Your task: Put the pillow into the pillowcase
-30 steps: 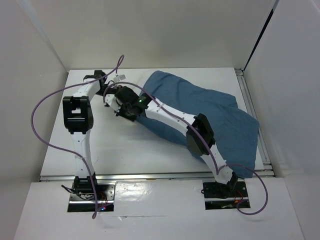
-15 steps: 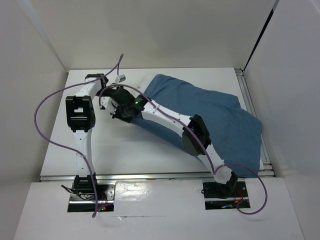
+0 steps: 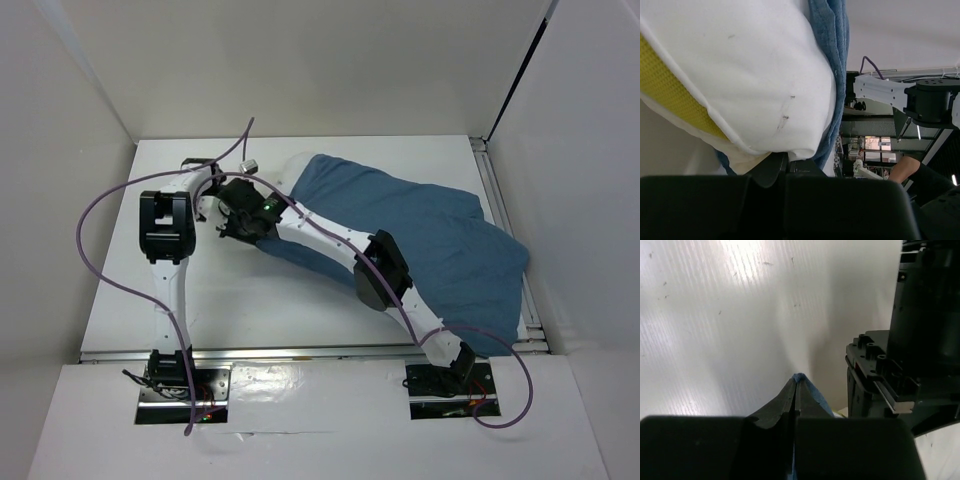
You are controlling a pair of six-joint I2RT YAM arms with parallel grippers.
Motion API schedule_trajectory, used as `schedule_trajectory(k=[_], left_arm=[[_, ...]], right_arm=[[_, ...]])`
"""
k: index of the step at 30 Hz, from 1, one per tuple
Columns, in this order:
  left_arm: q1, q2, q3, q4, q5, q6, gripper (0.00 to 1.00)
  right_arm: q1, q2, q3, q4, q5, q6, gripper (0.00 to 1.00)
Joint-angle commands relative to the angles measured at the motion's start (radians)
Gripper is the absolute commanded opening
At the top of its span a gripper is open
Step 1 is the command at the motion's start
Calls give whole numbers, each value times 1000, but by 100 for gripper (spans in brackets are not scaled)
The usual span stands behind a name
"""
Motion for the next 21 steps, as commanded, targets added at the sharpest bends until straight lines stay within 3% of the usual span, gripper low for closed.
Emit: schedule_trajectory(k=[1, 12, 13, 16, 19, 20, 21], left_arm=[[-89, 18, 44, -88, 209, -17, 0], [-179, 59, 64, -88, 229, -3, 0], [-179, 59, 64, -88, 229, 6, 4], [-169, 40, 78, -49, 209, -17, 35], [-155, 0, 78, 6, 166, -43, 50], [-142, -14, 78, 29, 154, -75, 62], [-119, -31, 48, 72, 141, -112, 67]], right_arm=[[9, -26, 71, 219, -75, 17, 0], [20, -164, 6, 346, -125, 92, 0], [20, -174, -9, 347, -125, 92, 0], [20, -212, -34, 356, -116, 114, 0], [20, -250, -75, 345, -106, 127, 0], [20, -264, -89, 336, -106, 140, 0], [20, -293, -116, 336, -106, 149, 0]])
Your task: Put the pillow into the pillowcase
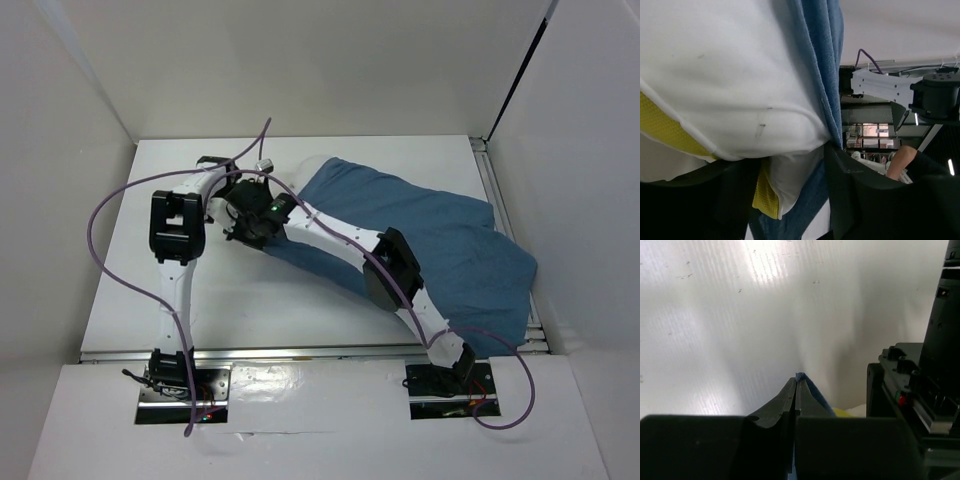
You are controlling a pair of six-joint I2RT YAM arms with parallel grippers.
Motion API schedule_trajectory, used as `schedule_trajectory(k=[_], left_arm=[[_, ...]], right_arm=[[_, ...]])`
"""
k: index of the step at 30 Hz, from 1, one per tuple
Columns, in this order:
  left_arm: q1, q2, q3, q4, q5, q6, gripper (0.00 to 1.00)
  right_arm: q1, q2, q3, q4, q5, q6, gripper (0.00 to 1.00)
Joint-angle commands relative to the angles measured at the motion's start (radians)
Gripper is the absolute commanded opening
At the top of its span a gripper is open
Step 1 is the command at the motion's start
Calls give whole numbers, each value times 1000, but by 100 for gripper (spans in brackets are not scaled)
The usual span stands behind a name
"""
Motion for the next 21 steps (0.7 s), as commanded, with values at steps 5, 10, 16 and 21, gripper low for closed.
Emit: schedule_trajectory(k=[5, 10, 16, 21], left_arm=[[81, -247, -230, 642, -45, -581, 73], [199, -255, -171, 809, -145, -689, 75], [242, -331, -228, 935, -289, -715, 73], [242, -339, -238, 975, -390, -736, 73]], right_arm=[[28, -290, -63, 297, -31, 100, 0], [17, -404, -148, 274, 9, 111, 0], [8, -530, -188, 305, 150, 123, 0], [-1, -633, -210, 337, 310, 113, 0]])
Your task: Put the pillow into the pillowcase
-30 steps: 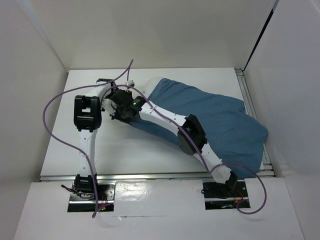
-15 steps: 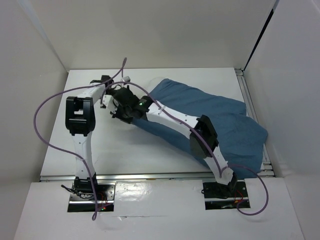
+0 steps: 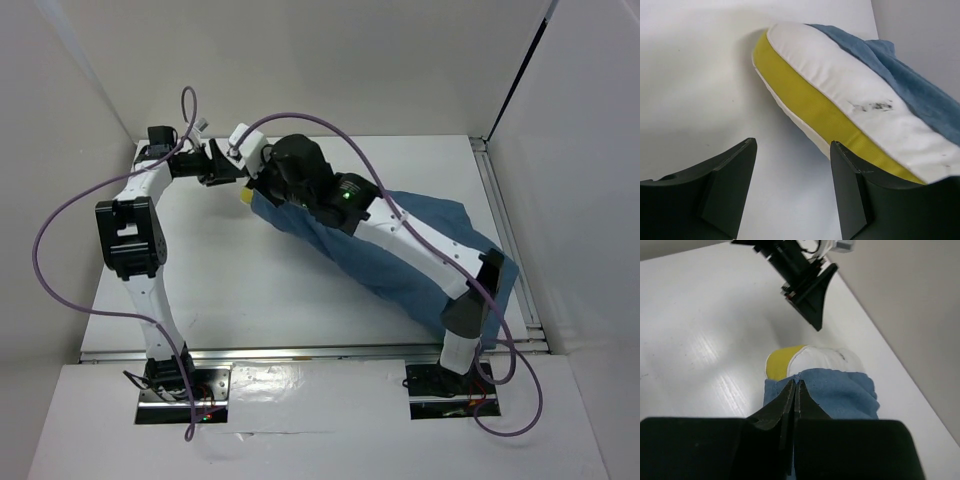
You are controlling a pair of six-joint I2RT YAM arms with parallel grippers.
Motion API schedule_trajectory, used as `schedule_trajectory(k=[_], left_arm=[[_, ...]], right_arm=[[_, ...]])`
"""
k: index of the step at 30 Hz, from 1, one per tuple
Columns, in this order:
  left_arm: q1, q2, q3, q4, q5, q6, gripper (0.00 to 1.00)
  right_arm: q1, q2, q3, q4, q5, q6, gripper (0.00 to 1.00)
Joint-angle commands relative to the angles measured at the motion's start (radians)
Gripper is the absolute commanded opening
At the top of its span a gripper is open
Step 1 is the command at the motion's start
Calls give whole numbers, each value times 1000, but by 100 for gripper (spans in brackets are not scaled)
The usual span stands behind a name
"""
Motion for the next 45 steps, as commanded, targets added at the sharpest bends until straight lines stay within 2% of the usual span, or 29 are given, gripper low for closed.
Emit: schedule_trajectory(k=[1, 11, 13, 18, 22, 23, 25, 26, 27, 29, 34, 38, 43, 45], left_arm=[[-15, -46, -4, 77, -61, -38, 73], [-105, 1, 44, -9, -48, 12, 70], [-147, 11, 35, -53, -21, 35, 69], [-271, 11, 2, -48, 44, 48, 69], [-314, 21, 2, 118, 158, -116, 71], [-314, 30, 2, 238, 180, -233, 71], [-314, 46, 2, 377, 215, -367, 73], [-314, 46, 2, 447, 238, -505, 73], [-305, 59, -13, 611, 248, -576, 73], [-296, 69, -45, 734, 266, -680, 74], [-251, 69, -68, 865, 275, -808, 77], [-242, 122, -94, 1136, 301, -1001, 80], [-273, 159, -73, 1268, 320, -1154, 81], [-283, 168, -64, 1293, 330, -1173, 81]], right_arm=[[-14, -106, -1, 132, 151, -14, 0], [-121, -229, -13, 293, 232, -191, 0], [-130, -240, -4, 293, 241, -203, 0], [-141, -265, 7, 313, 241, -237, 0], [-141, -286, 7, 246, 215, -211, 0], [-141, -286, 16, 234, 203, -195, 0], [-141, -286, 16, 197, 194, -177, 0], [-141, -286, 25, 188, 180, -168, 0], [-141, -286, 25, 178, 180, -168, 0], [-141, -295, 25, 169, 180, -168, 0], [-141, -295, 59, 132, 180, -168, 0], [-141, -286, 69, 88, 146, -133, 0], [-141, -266, 90, 68, 105, -100, 0], [-141, -257, 111, 68, 76, -90, 0]])
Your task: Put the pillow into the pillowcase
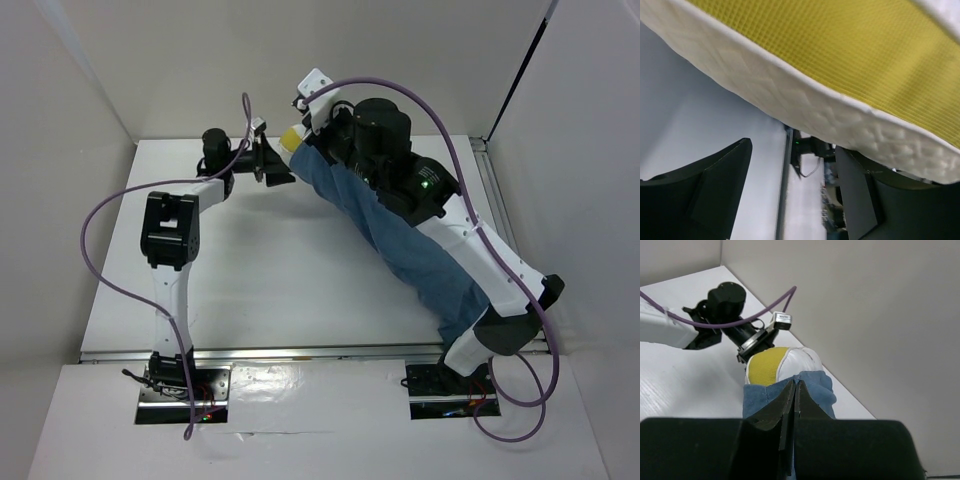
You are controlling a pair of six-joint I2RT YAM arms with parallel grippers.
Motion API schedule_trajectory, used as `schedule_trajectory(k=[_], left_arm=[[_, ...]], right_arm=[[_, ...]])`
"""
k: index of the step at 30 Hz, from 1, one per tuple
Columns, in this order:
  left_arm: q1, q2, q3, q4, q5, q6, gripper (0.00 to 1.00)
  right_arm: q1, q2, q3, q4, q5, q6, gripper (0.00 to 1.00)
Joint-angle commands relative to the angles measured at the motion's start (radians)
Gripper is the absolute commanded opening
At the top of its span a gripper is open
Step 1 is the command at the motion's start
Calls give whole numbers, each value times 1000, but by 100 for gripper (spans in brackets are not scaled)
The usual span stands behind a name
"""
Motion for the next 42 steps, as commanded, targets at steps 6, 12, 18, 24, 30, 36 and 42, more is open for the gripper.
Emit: schedule_trajectory(k=[6, 12, 18, 24, 30, 36, 42], left_arm=[[-64, 57, 27, 268, 46, -183, 81], [-64, 77, 45, 294, 17, -224, 85], [-11, 58, -89, 461, -13, -354, 88], [-11, 49, -109, 547, -3, -419, 88], [-11, 80, -59, 590, -12, -492, 90], [-60, 137, -36, 671, -24, -649, 93], [-71, 169, -25, 705, -33, -699, 69]], right_arm=[[-5, 20, 141, 37, -101, 66, 0], [-5, 20, 163, -61, -201, 122, 0], [-5, -21, 99, -102, -201, 122, 0], [-5, -12, 98, -102, -238, 122, 0], [-5, -3, 108, -127, -284, 122, 0], [-5, 29, 129, -118, -382, 122, 0], [61, 20, 100, -118, -381, 79, 0]])
